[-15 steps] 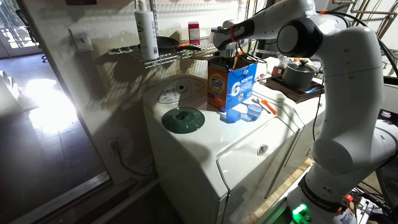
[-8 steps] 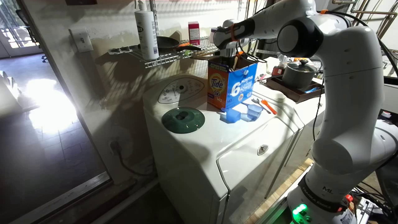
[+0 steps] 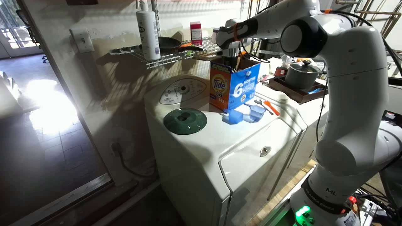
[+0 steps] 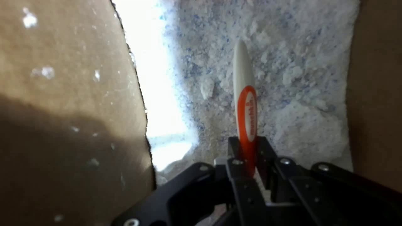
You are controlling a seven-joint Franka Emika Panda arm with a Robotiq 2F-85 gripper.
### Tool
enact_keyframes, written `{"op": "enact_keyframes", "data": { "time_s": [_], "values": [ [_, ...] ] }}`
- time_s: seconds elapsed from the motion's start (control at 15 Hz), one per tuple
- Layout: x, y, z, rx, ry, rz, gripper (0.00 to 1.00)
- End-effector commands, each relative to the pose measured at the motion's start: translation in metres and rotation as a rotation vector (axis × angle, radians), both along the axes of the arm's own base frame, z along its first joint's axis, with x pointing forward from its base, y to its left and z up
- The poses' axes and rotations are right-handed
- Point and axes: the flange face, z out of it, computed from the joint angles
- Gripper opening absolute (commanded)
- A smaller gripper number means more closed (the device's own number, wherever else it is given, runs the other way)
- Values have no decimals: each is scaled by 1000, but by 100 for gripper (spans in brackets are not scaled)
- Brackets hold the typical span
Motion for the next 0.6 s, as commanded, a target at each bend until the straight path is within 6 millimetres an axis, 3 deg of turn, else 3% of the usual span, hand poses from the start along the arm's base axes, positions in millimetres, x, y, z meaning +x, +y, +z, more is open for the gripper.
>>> {"op": "enact_keyframes", "data": {
  "time_s": [0.0,0.53],
  "values": [
    [-5,3,-4,-14,13,-12,4],
    [-4,5,12,-147,-16,-38,4]
  ]
}}
